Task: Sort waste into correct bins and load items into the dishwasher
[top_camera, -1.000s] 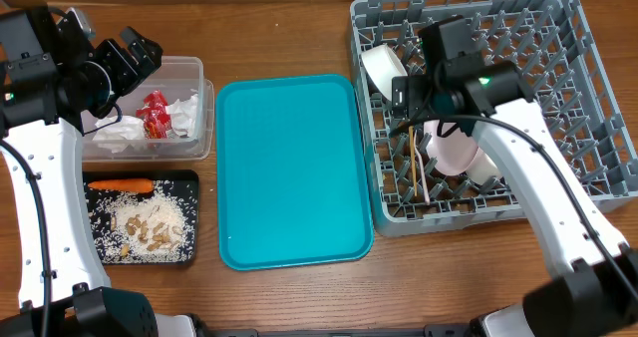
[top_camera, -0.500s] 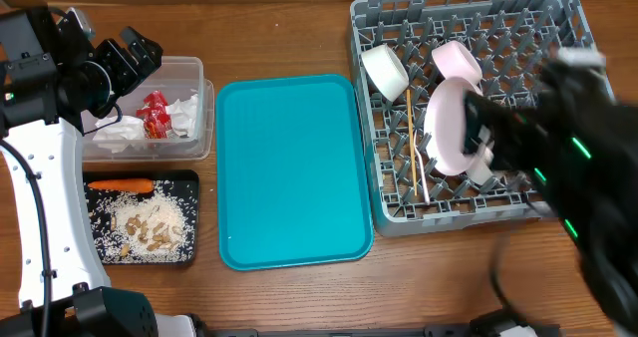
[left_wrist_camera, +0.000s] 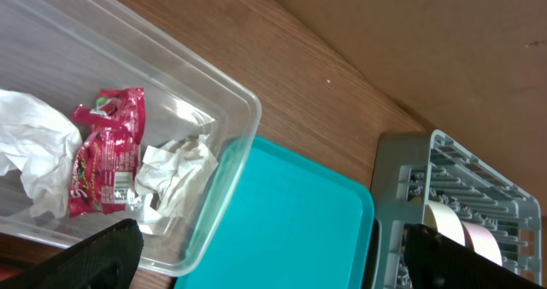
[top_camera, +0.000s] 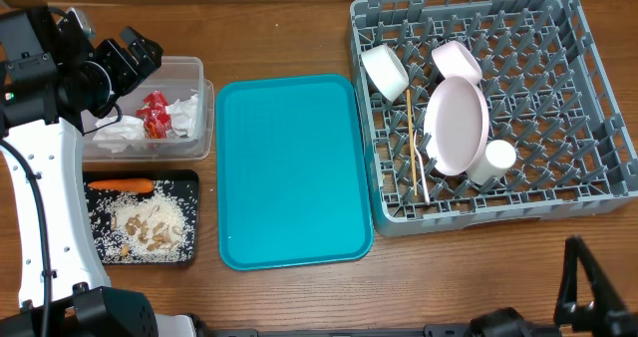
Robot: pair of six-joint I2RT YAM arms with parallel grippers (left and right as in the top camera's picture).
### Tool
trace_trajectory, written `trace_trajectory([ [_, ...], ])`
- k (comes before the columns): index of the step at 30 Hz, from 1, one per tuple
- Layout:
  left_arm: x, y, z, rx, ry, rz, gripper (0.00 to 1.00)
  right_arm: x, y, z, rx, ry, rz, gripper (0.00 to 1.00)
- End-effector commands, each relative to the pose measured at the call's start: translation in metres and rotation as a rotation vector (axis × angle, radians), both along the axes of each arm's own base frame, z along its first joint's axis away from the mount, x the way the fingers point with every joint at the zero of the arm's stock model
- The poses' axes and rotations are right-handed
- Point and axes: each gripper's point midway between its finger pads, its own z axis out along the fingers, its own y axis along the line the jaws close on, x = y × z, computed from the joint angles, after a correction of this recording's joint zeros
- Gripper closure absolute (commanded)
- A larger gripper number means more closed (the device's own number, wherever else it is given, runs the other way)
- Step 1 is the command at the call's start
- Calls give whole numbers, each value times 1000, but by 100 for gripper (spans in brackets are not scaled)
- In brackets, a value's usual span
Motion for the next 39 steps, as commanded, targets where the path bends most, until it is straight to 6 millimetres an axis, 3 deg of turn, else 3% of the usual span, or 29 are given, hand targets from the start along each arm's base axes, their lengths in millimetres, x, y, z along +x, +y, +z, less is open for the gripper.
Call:
trace_trajectory([
  [1, 1, -1, 13, -8, -31, -1, 0, 1, -3, -29, 3, 18, -29, 0],
  [4, 1, -1, 13, -8, -31, 0, 0, 7, -4, -51, 26, 20, -64, 0],
  [8, 1, -1, 13, -8, -31, -1, 0, 29, -1, -80, 54, 6, -82, 0],
  [21, 1, -1, 13, -8, -31, -2, 0, 109, 30, -140, 100, -255, 17, 0],
  [30, 1, -1, 13, -8, -32, -2, 0, 133, 35, -190, 99, -256, 23, 0],
  [39, 1, -1, 13, -8, -32, -2, 0, 143, 22, -220, 88, -230, -38, 0],
])
